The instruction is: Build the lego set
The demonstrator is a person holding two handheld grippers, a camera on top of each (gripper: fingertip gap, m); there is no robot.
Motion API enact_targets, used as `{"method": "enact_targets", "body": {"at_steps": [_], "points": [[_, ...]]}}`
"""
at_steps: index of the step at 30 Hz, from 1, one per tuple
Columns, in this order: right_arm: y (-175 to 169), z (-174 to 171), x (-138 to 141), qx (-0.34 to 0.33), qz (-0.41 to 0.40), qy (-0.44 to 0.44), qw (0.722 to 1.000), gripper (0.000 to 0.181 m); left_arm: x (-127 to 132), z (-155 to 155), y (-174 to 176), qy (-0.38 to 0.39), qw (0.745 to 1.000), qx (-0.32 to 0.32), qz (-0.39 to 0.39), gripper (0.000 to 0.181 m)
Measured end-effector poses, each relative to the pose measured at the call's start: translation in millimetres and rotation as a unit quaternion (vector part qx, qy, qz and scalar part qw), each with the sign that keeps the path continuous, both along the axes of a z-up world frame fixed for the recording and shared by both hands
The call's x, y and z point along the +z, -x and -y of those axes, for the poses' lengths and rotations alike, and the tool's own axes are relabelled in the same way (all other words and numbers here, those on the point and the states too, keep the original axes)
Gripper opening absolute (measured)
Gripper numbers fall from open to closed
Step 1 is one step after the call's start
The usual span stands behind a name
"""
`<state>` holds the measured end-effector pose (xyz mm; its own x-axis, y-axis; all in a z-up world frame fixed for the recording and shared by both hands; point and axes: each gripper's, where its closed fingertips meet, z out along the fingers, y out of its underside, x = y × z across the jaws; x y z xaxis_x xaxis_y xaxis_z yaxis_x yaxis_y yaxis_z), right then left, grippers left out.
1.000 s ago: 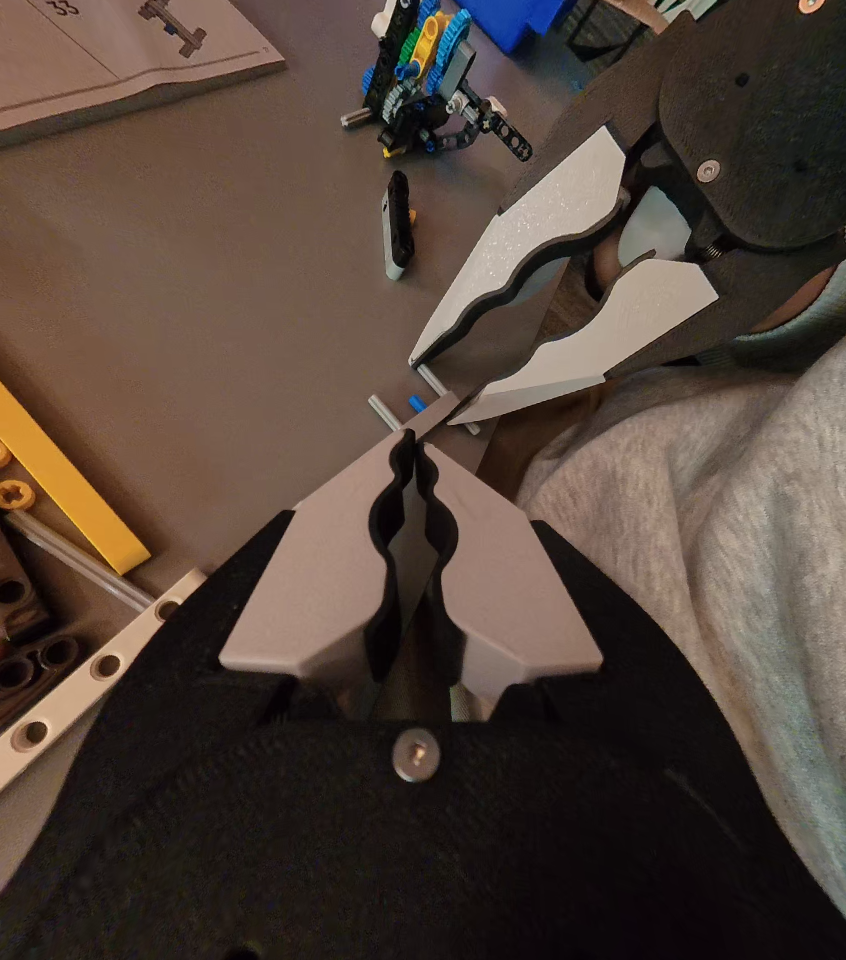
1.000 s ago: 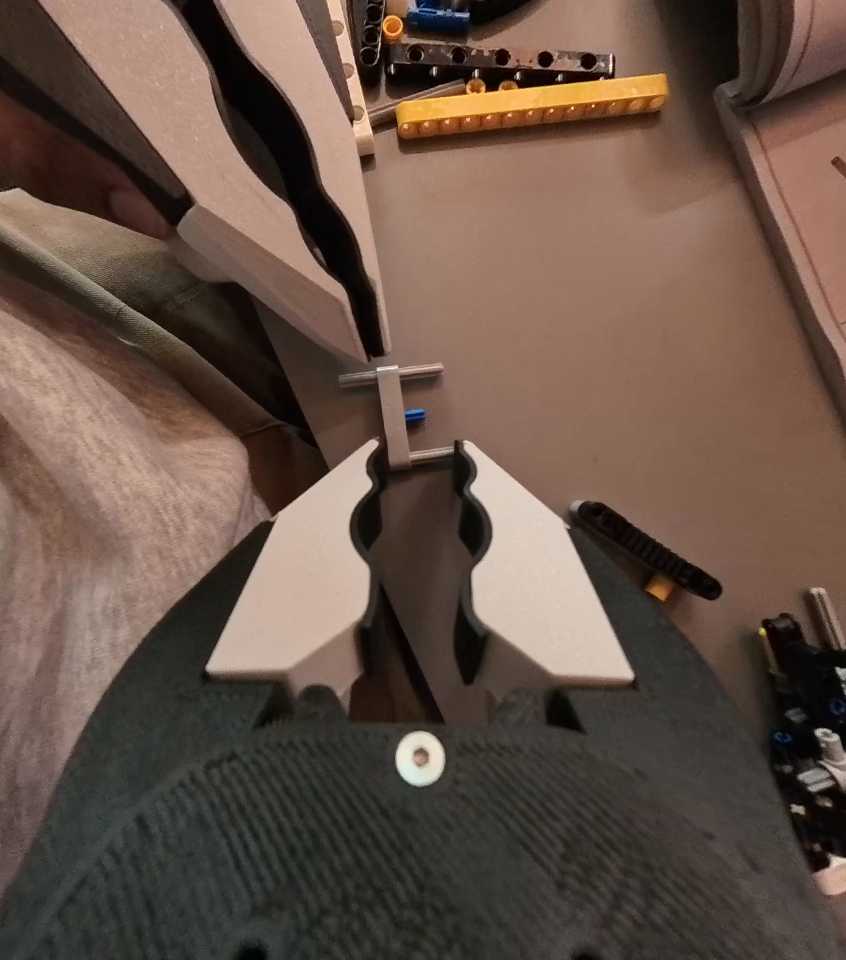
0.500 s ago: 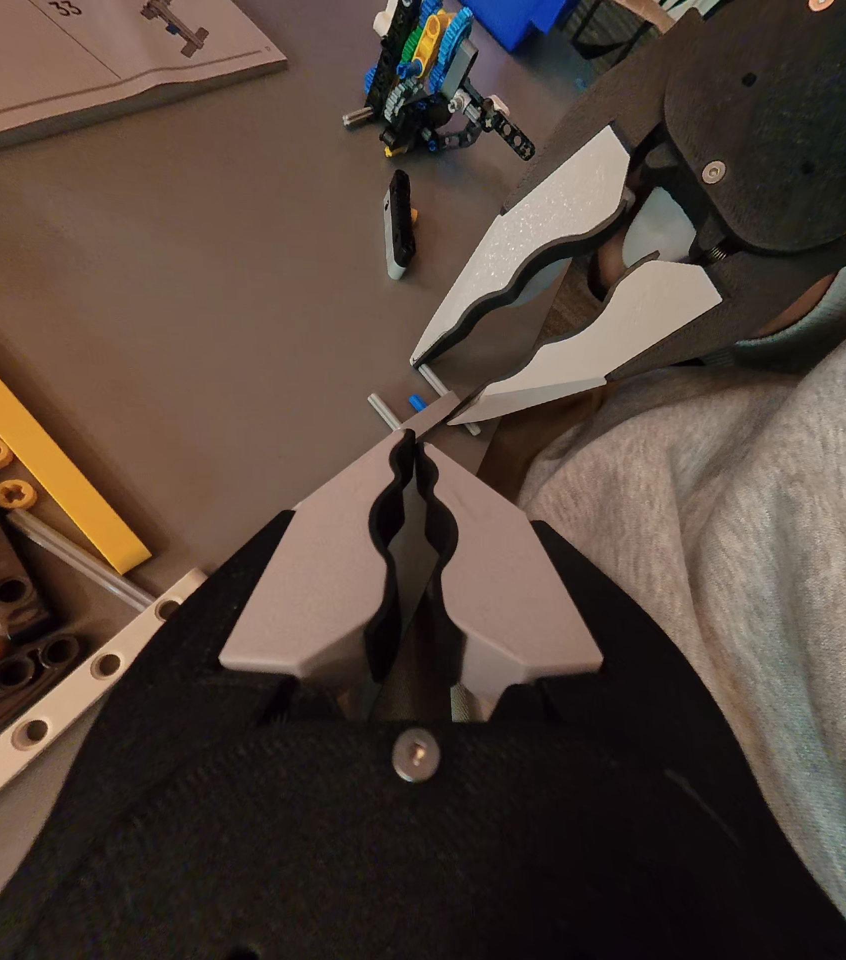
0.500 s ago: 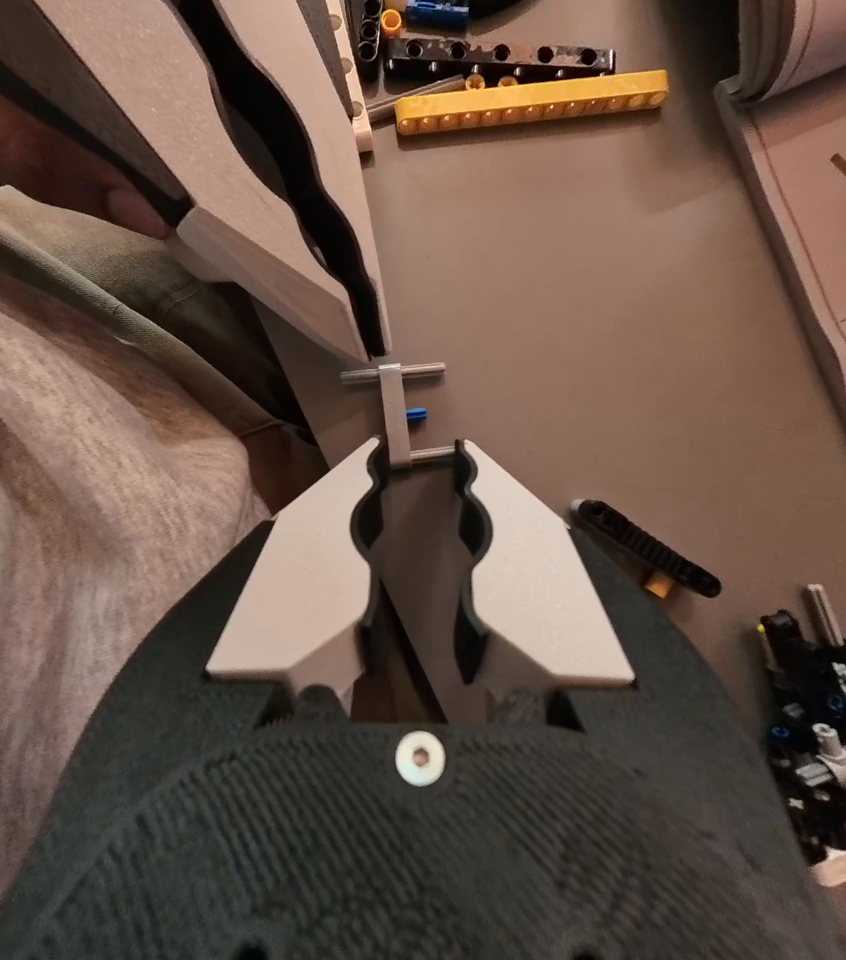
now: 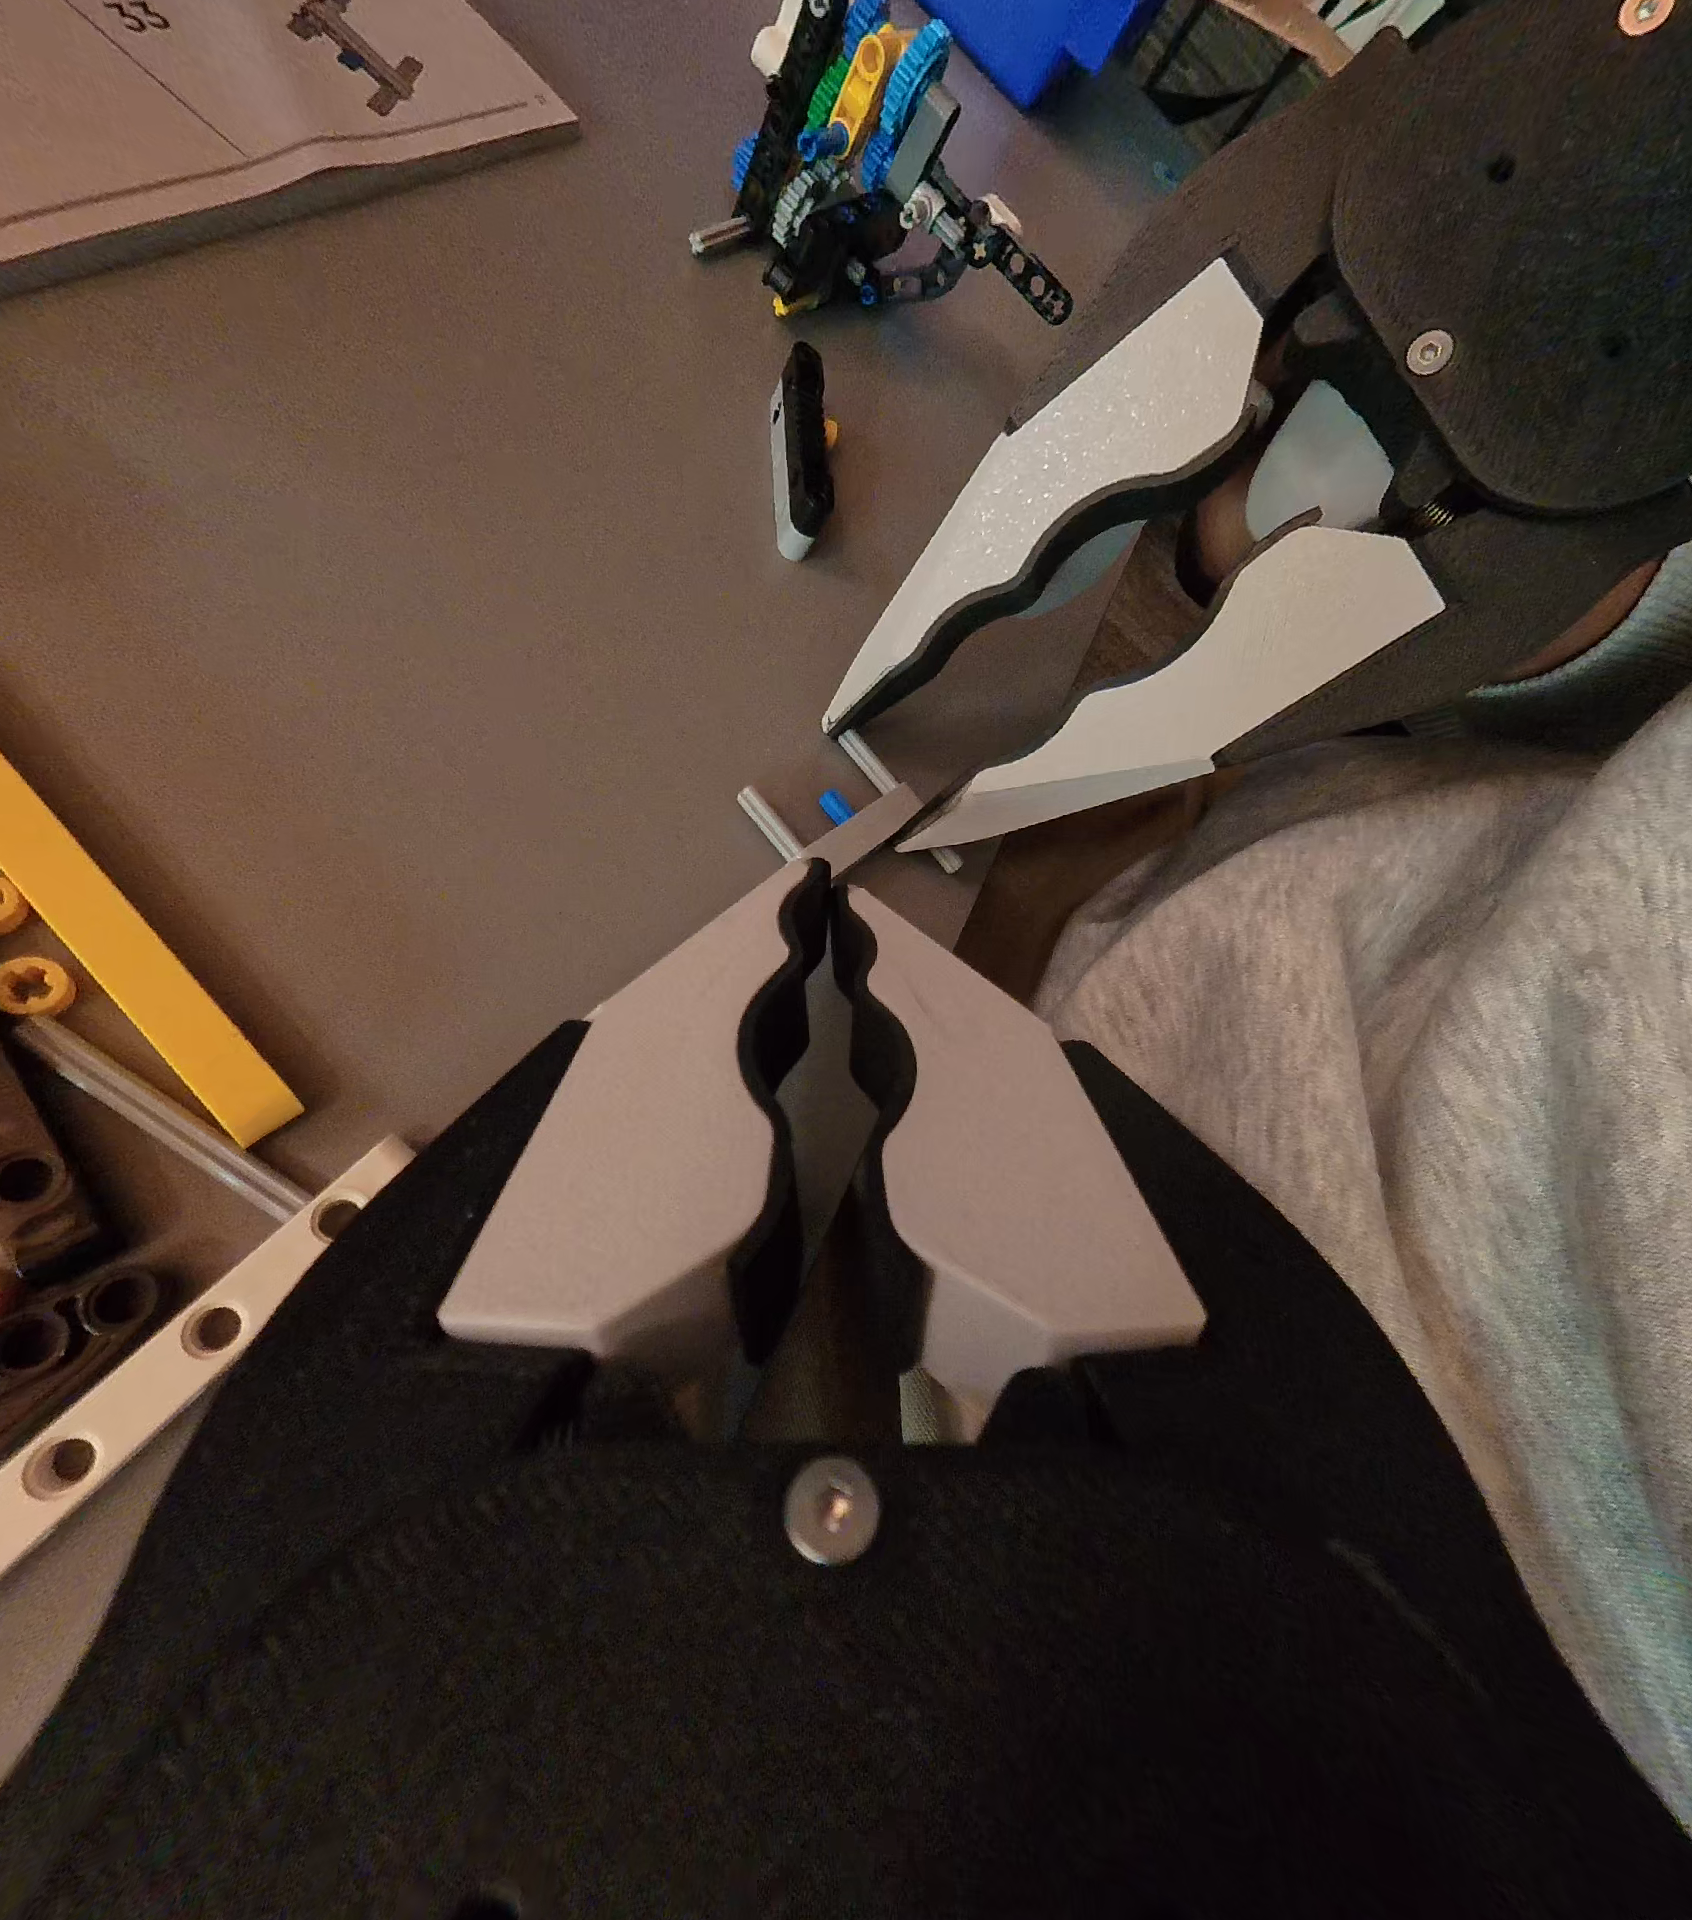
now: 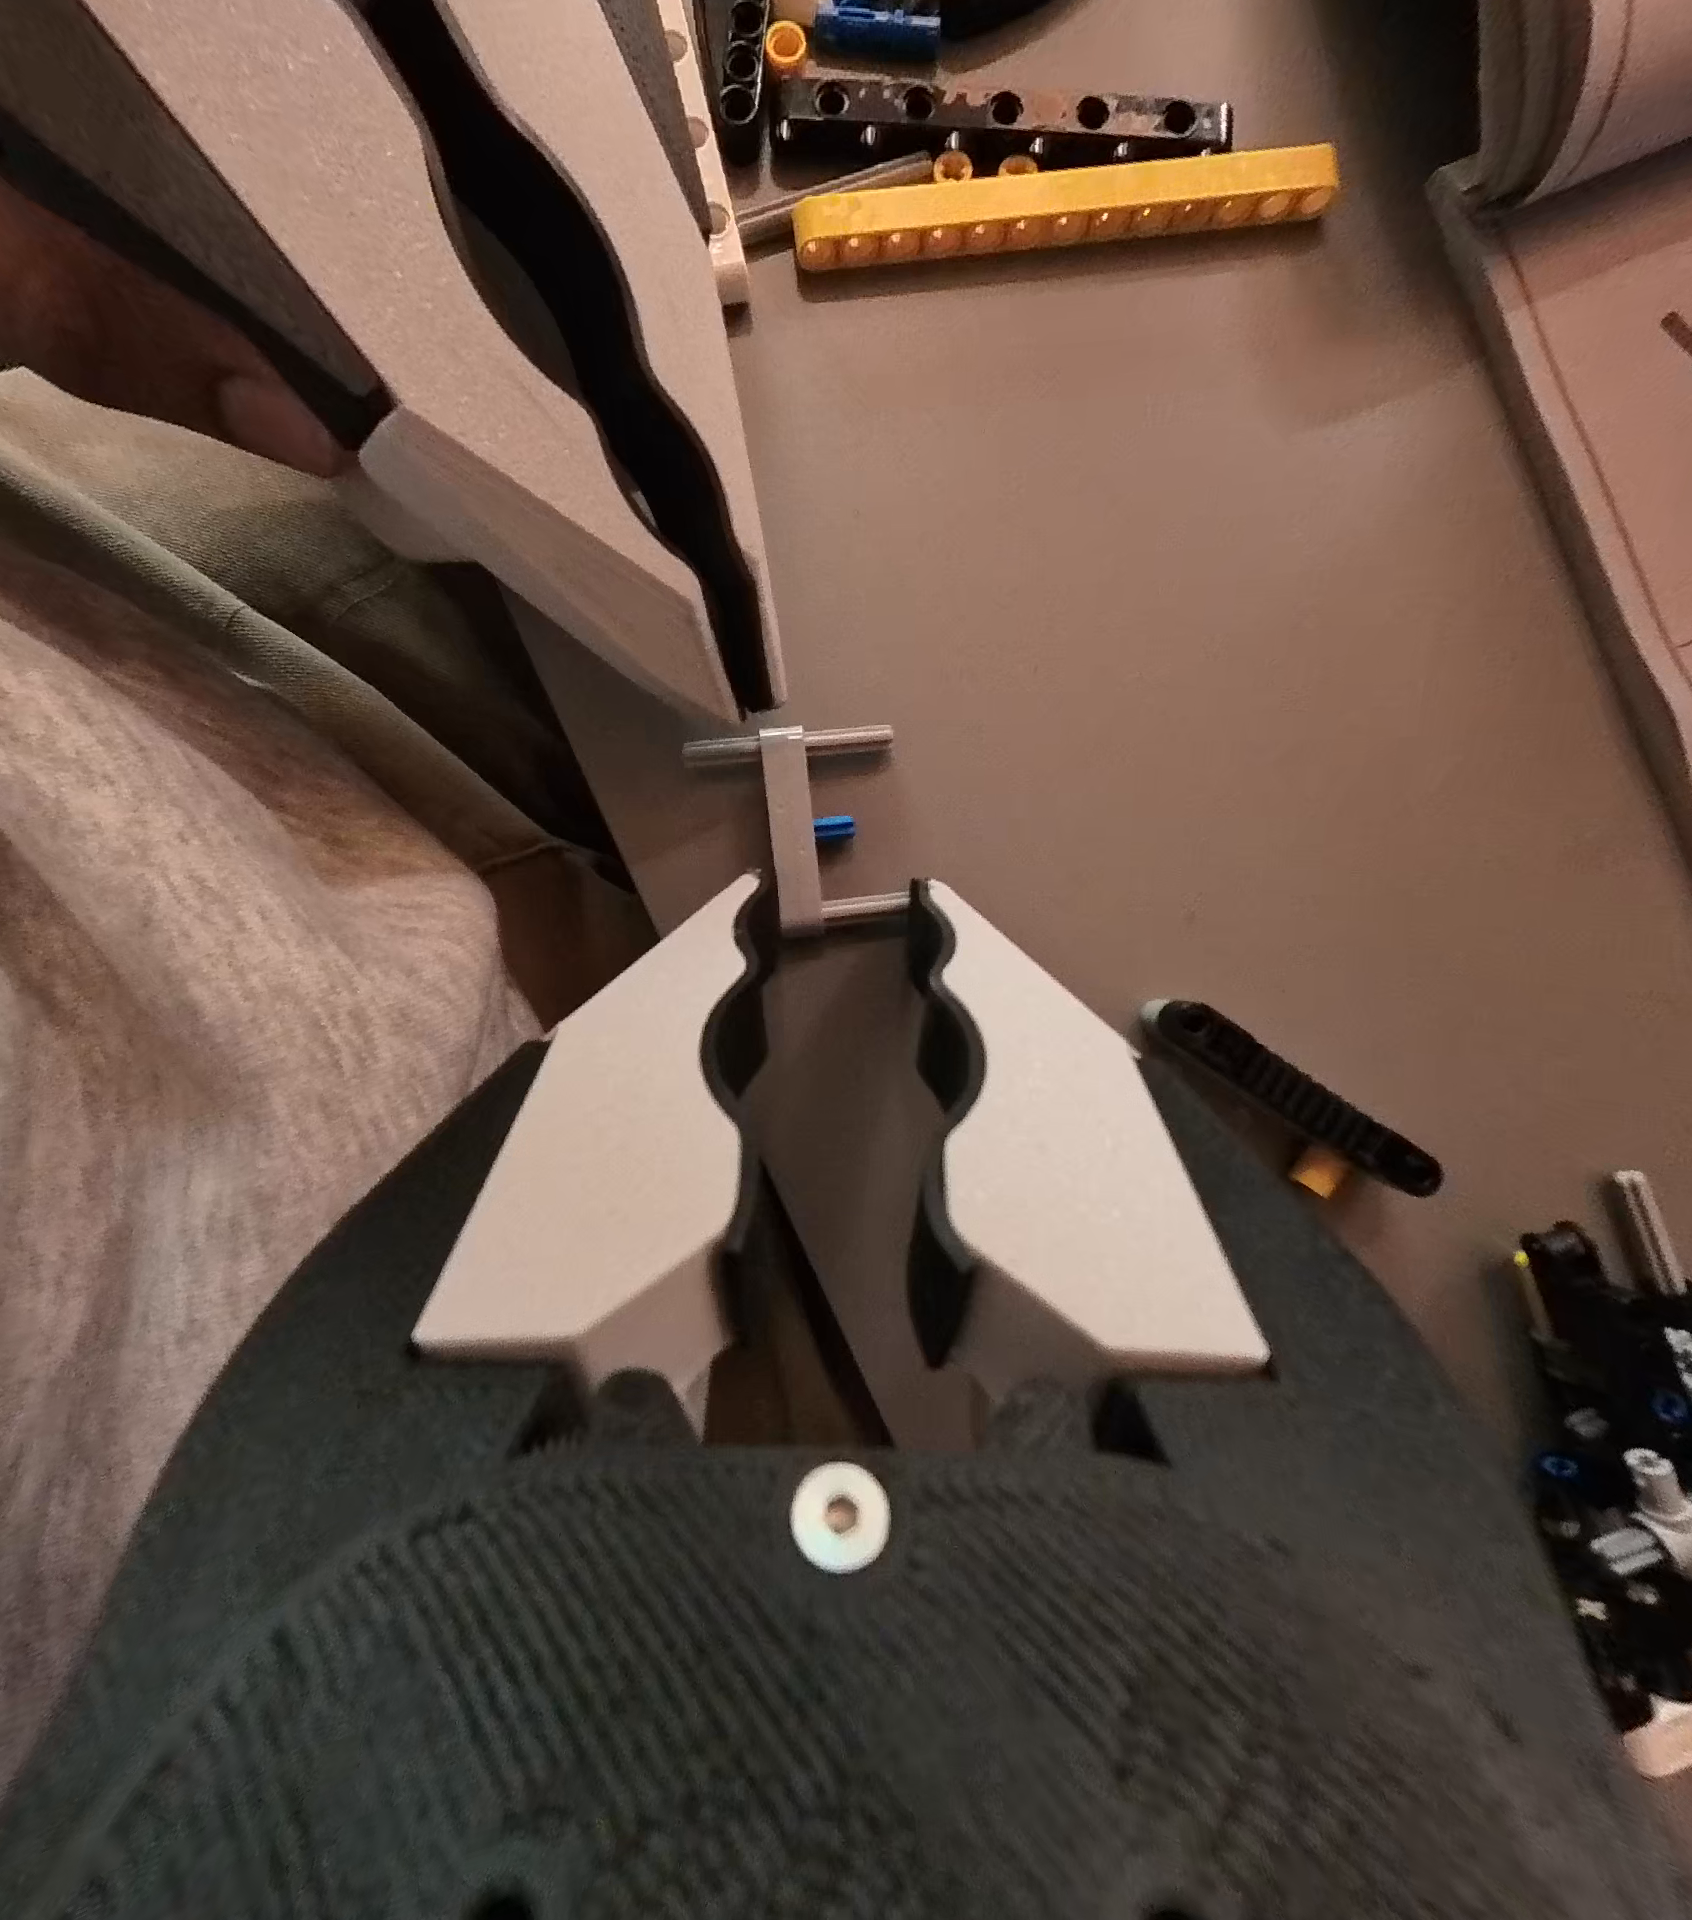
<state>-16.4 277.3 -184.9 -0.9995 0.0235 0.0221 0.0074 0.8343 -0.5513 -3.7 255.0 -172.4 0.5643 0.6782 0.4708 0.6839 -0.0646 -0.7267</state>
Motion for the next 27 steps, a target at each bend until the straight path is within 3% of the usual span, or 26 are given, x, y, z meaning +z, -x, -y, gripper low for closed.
{"method": "enact_targets", "body": {"at_steps": [3, 9, 14, 22, 27], "points": [[0.3, -0.1, -0.1, -0.001, 0.000, 0.002, 1.000, 0.025, 0.7, -0.8, -0.8, -0.001, 1.000, -0.003, -0.001, 0.000], [0.7, 0.7, -0.1, -0.001, 0.007, 0.012, 1.000, 0.025, 14.8, 11.1, 9.6, -0.014, 0.999, 0.031, -0.042, 0.051], [1.5, 1.8, 1.1, 0.021, -0.001, 0.025, 0.999, 0.026, 22.4, 17.7, 10.5, -0.020, 0.997, 0.035, -0.062, 0.073], [20.4, 3.7, 25.7, 0.001, -0.025, 0.098, 0.995, 0.064, 20.6, 26.0, 14.8, 0.070, 0.989, 0.050, -0.123, 0.070], [27.9, -10.4, 33.9, -0.026, 0.007, 0.154, 0.988, 0.061, 18.6, 27.6, 15.7, 0.083, 0.987, 0.052, -0.129, 0.061]]}}
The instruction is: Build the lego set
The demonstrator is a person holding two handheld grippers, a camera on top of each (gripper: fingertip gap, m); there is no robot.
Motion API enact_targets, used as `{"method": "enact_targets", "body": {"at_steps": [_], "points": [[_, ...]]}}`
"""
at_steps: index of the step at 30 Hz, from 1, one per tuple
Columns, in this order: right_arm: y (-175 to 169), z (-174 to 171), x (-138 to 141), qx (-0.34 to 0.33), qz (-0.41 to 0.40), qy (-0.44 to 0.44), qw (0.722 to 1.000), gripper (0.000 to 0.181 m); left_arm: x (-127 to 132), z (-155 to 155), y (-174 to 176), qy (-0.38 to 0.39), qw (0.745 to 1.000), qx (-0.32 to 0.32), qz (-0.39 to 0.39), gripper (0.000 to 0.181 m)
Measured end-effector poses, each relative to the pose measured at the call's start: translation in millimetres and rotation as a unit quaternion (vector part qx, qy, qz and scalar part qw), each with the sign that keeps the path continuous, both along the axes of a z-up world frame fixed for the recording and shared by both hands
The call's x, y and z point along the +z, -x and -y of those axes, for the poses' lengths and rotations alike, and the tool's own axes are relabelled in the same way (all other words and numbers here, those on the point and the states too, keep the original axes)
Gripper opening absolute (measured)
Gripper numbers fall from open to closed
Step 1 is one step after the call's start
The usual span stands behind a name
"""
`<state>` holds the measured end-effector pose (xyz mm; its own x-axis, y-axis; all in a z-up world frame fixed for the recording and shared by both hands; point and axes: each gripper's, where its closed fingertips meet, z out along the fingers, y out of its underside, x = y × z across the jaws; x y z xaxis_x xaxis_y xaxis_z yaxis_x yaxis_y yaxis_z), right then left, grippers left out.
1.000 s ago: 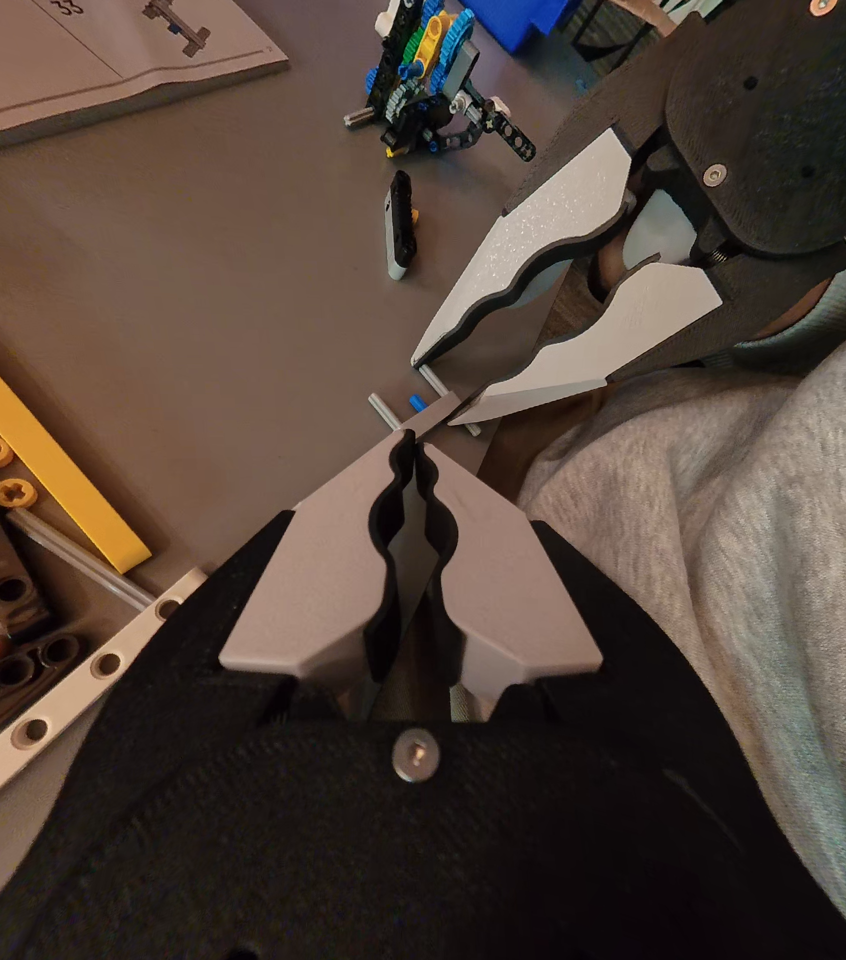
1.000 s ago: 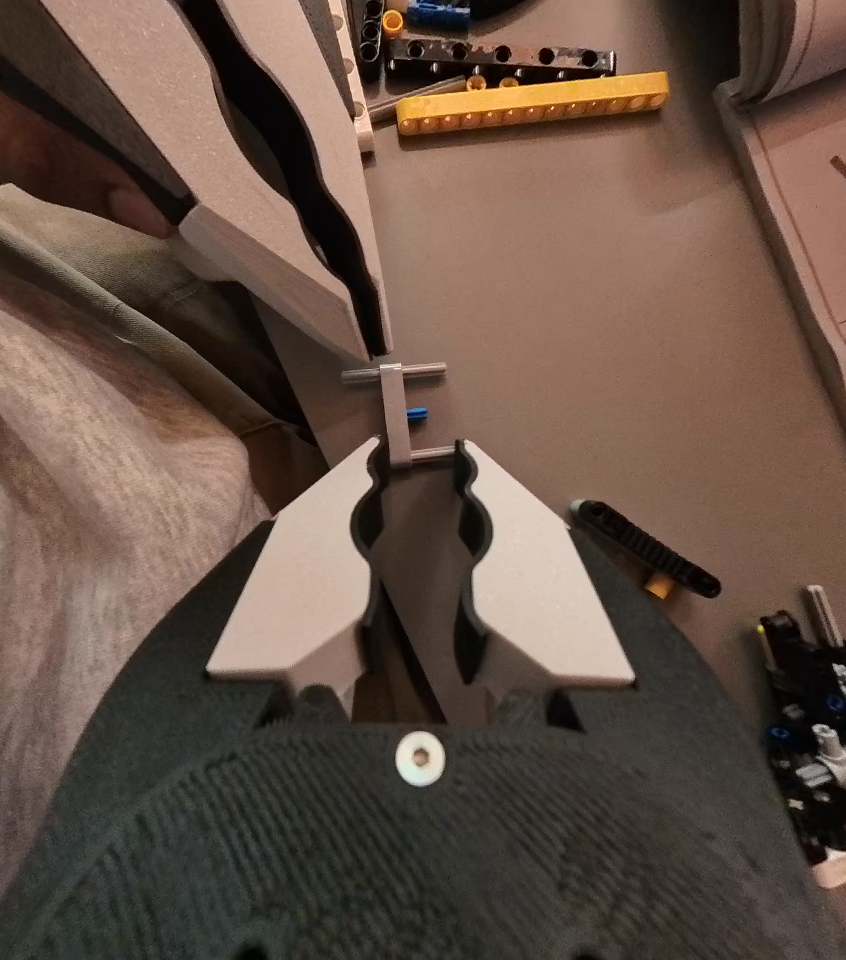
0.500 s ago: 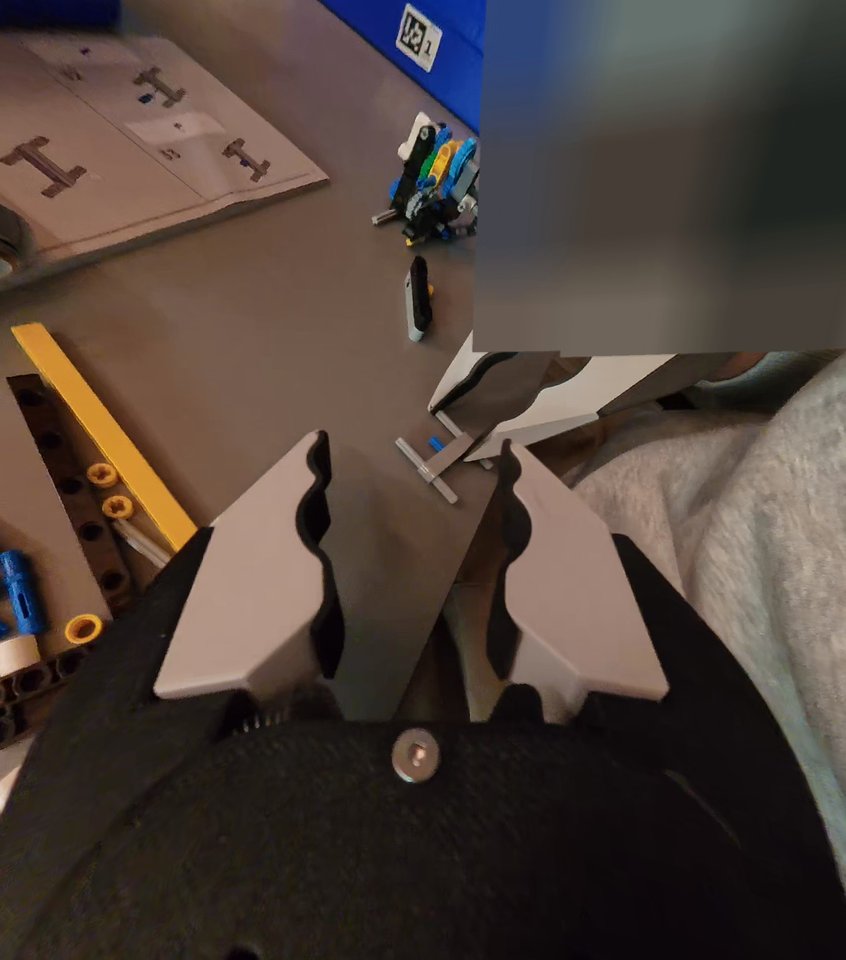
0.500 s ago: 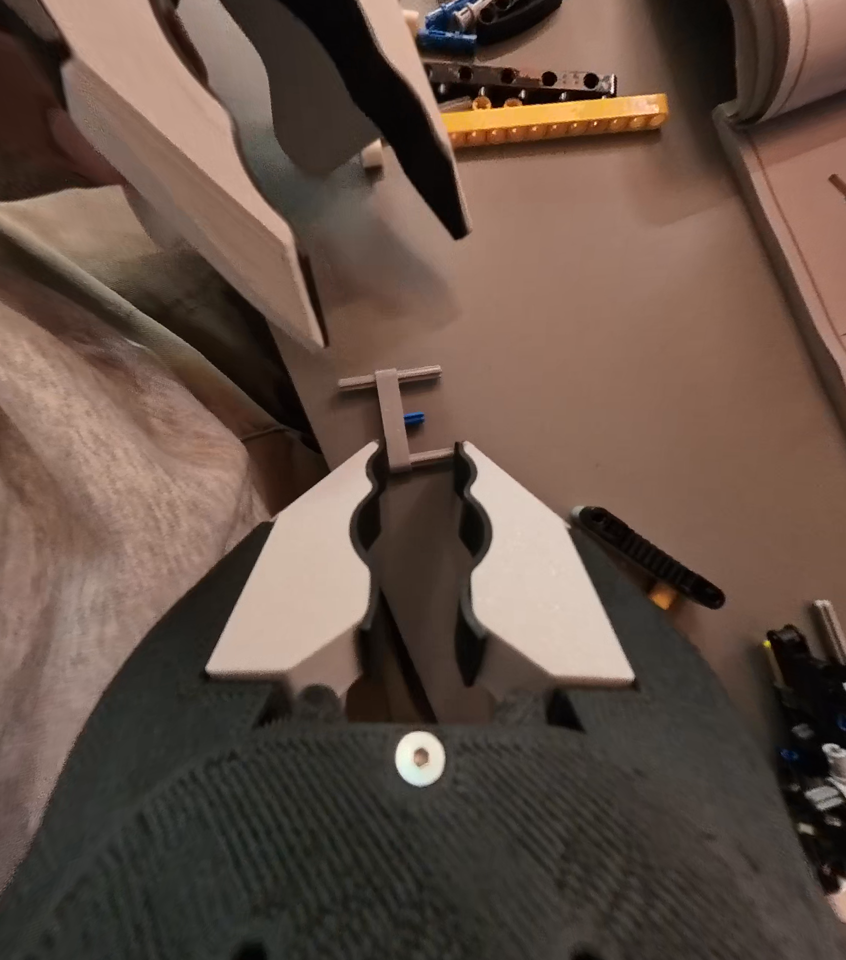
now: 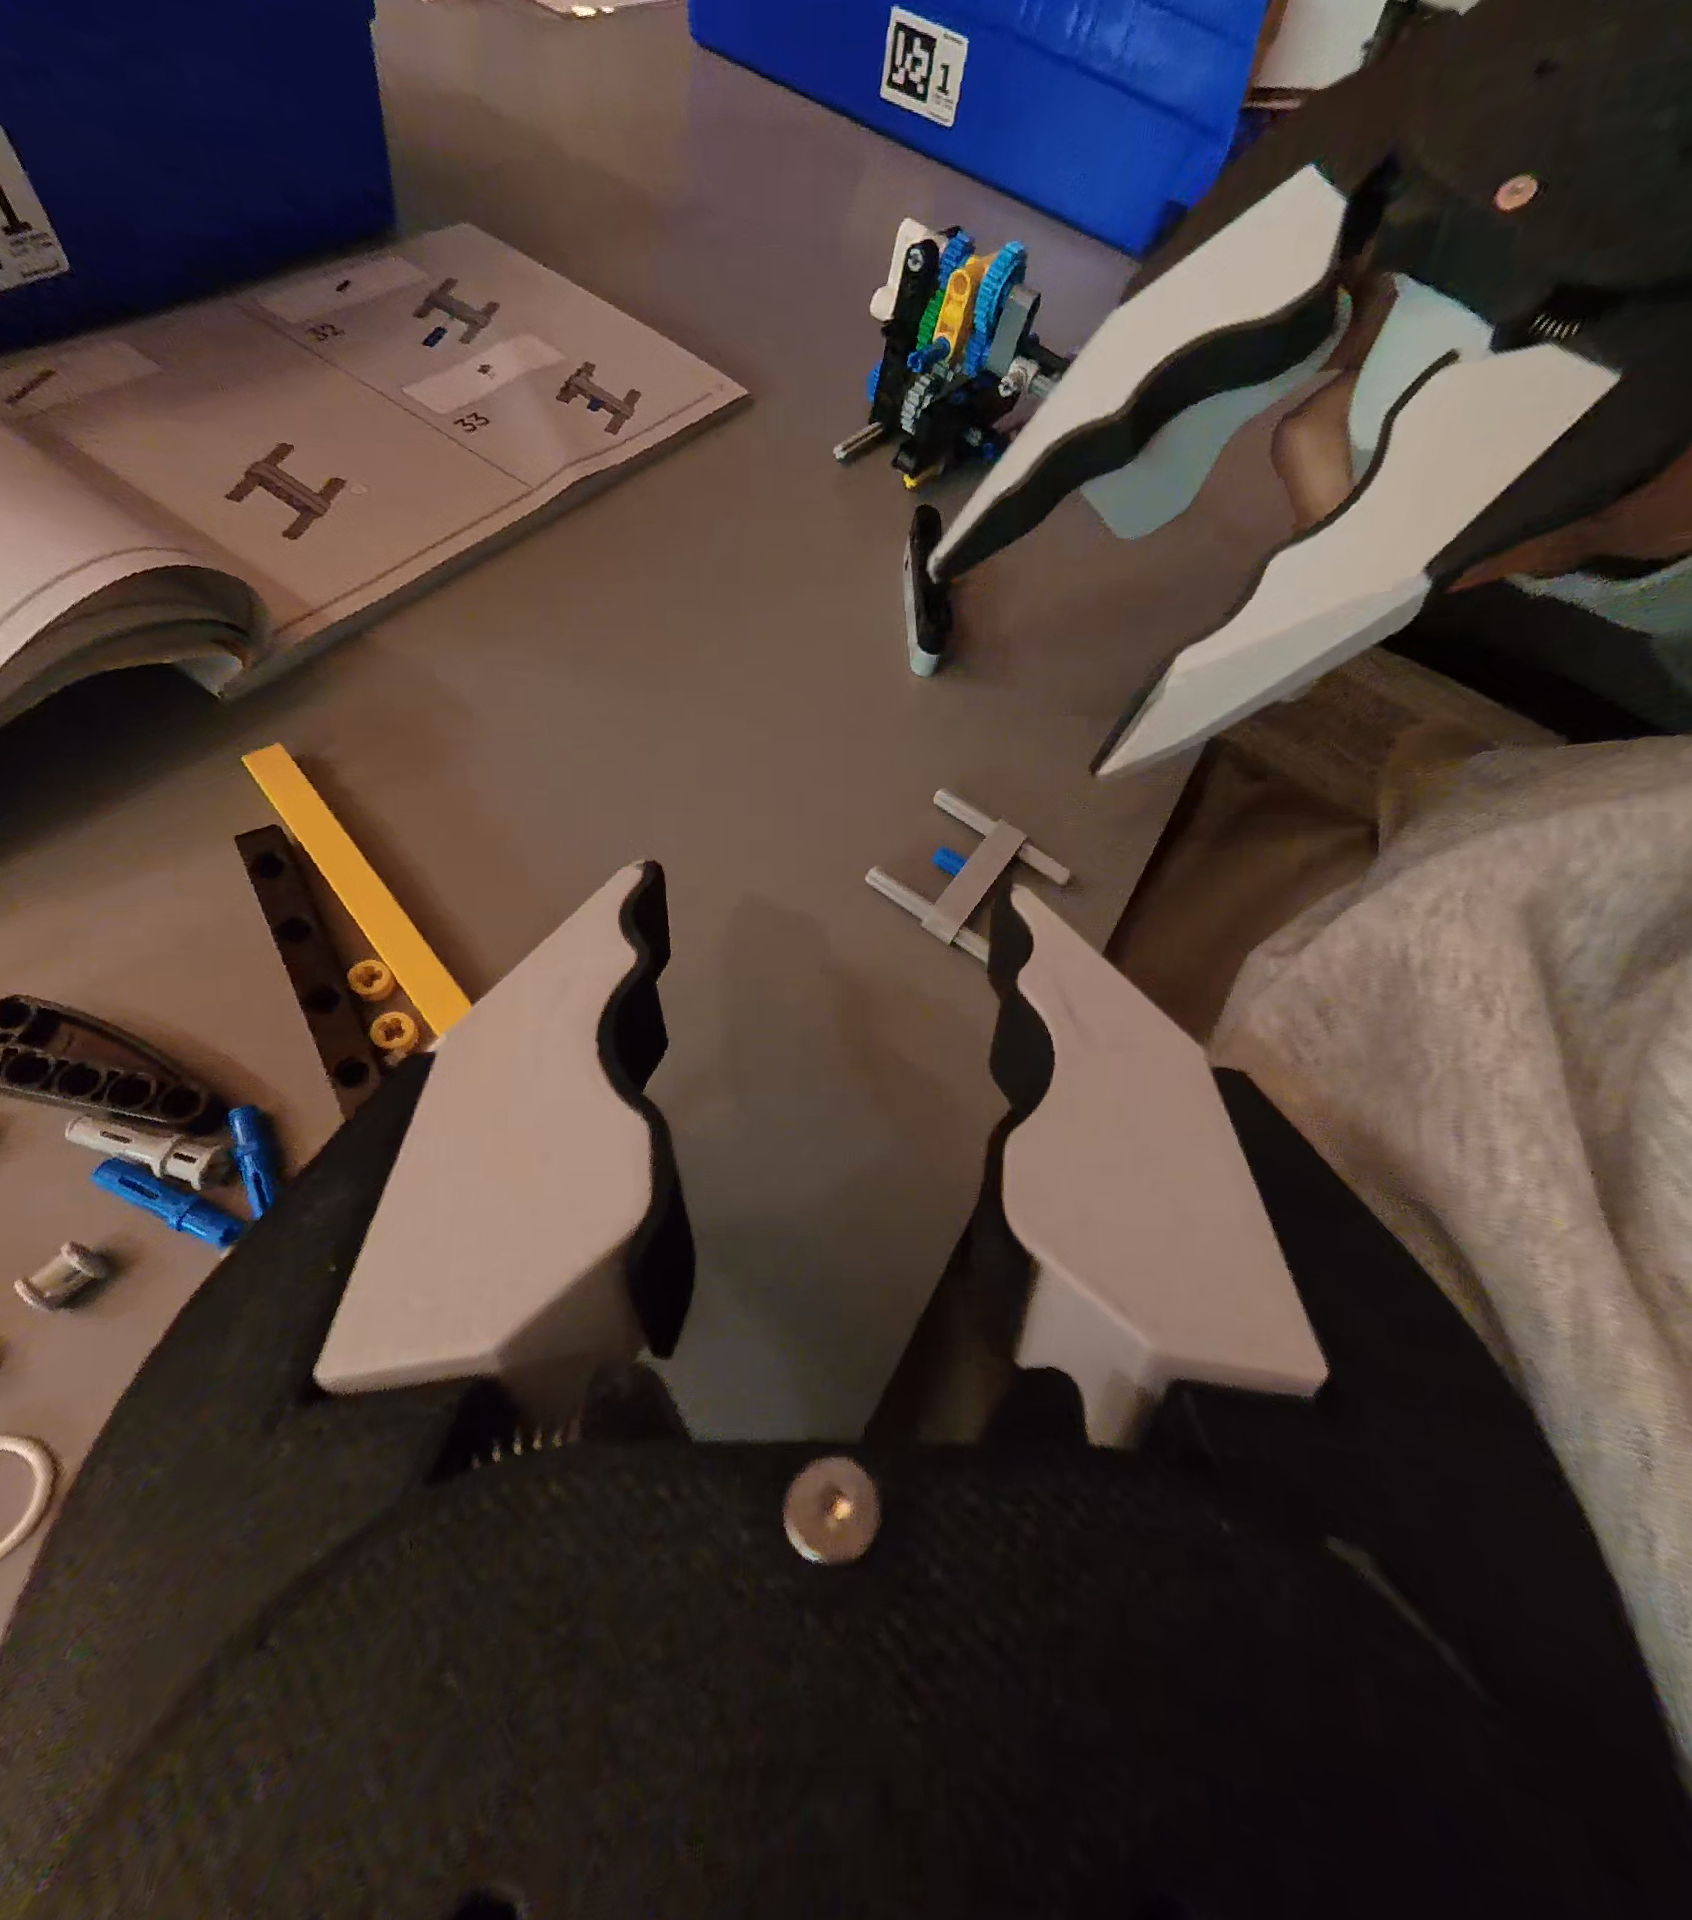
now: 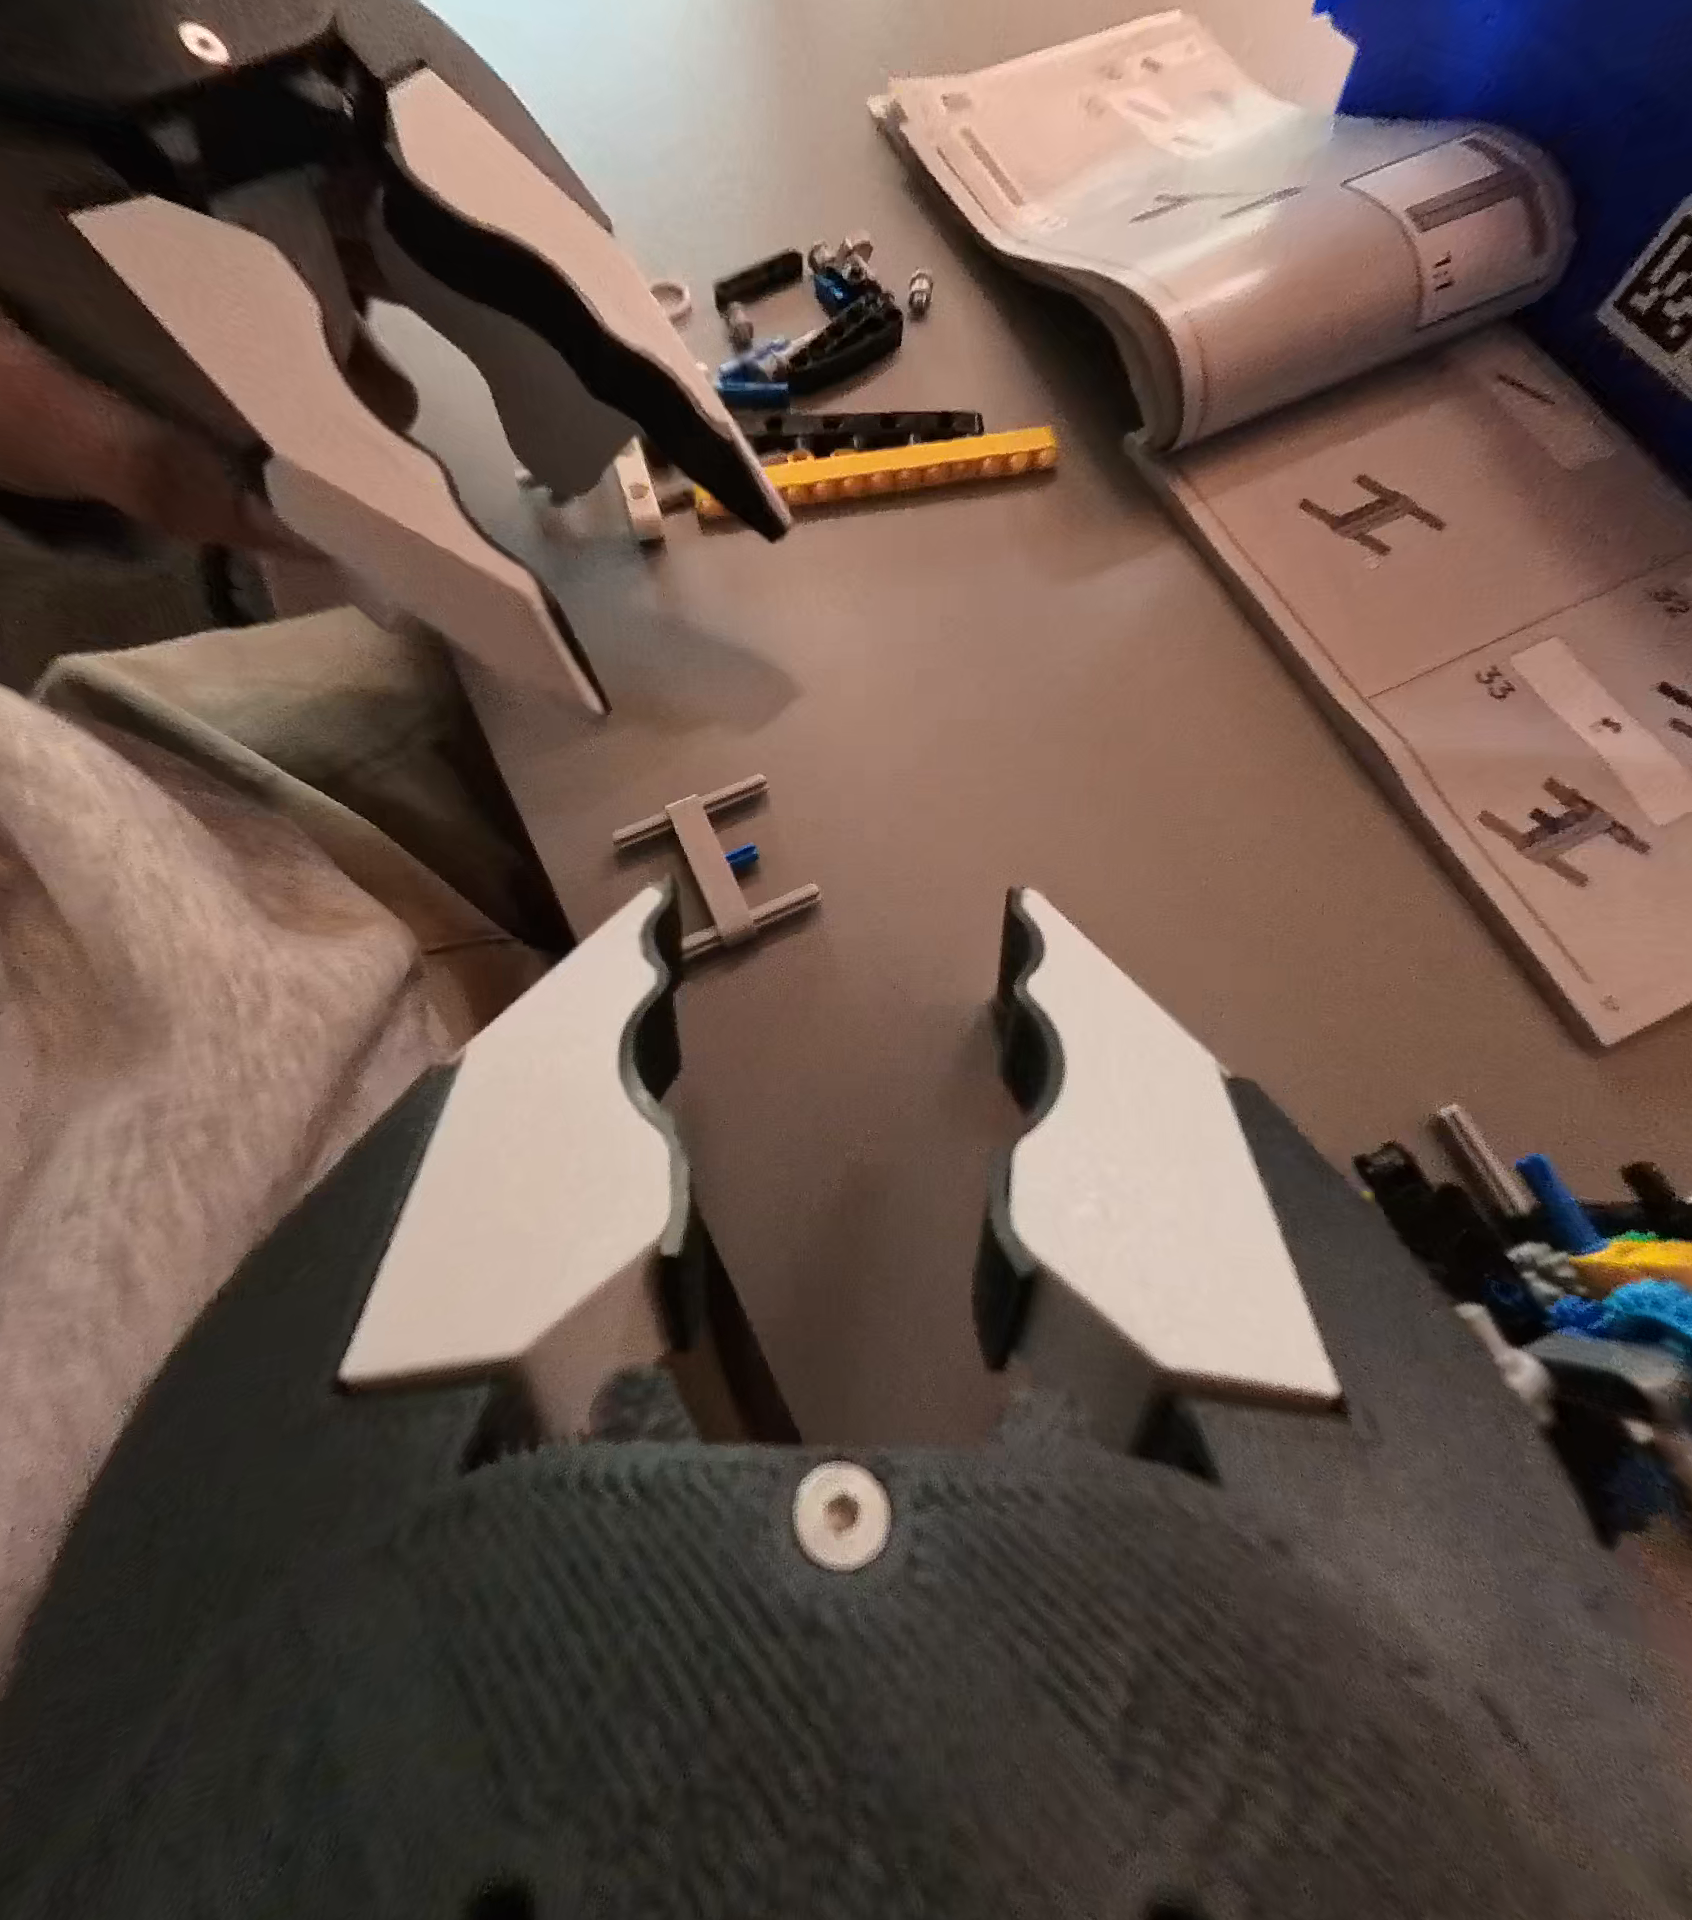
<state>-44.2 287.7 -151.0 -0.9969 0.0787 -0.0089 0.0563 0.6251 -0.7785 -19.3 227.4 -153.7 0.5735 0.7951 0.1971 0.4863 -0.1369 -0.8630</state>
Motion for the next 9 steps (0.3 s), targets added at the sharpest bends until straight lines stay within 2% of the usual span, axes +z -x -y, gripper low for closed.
{"method": "enact_targets", "body": {"at_steps": [6, 9], "points": [[-14.6, -7.0, -7.8, 0.037, 0.044, 0.031, 0.998, 0.062, 3.1, 0.5, -7.7, 0.006, 0.999, -0.042, -0.013, 0.057], [-17.4, -4.4, -11.2, 0.048, 0.038, 0.028, 0.998, 0.056, 2.6, -0.6, -9.9, 0.006, 0.998, -0.053, -0.012, 0.055]]}}
